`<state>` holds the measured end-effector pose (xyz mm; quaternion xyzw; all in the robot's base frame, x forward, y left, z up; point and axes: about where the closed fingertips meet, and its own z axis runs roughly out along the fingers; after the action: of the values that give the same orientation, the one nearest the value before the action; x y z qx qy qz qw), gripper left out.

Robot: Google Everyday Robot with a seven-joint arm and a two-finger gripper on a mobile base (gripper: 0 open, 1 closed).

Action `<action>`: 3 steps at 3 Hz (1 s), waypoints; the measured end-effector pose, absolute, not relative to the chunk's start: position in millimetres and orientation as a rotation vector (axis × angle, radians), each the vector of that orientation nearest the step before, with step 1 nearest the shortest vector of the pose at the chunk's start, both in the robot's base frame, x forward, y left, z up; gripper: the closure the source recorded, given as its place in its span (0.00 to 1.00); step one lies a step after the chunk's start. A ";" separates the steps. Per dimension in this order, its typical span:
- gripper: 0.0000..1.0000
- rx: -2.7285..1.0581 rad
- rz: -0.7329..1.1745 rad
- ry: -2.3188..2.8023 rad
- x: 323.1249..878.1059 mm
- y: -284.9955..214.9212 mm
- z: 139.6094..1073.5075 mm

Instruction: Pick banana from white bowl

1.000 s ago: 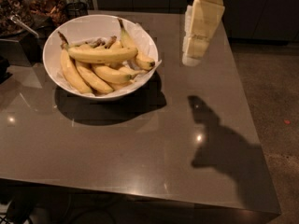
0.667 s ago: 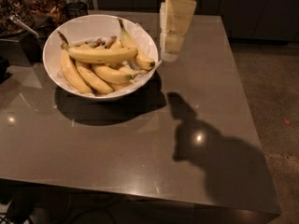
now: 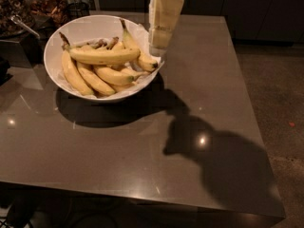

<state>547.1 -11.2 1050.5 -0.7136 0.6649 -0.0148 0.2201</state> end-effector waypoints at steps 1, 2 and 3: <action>0.04 -1.985 -0.005 1.820 564.0 11.4 1047.9; 0.15 -2.010 0.026 1.810 580.4 35.2 1039.6; 0.22 -2.028 0.070 1.813 593.0 55.4 1026.5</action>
Offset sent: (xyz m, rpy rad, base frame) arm 0.0442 0.0652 -0.0308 -0.0321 0.1344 0.0731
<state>593.0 55.4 1026.5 -0.7289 0.6516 0.0252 0.2084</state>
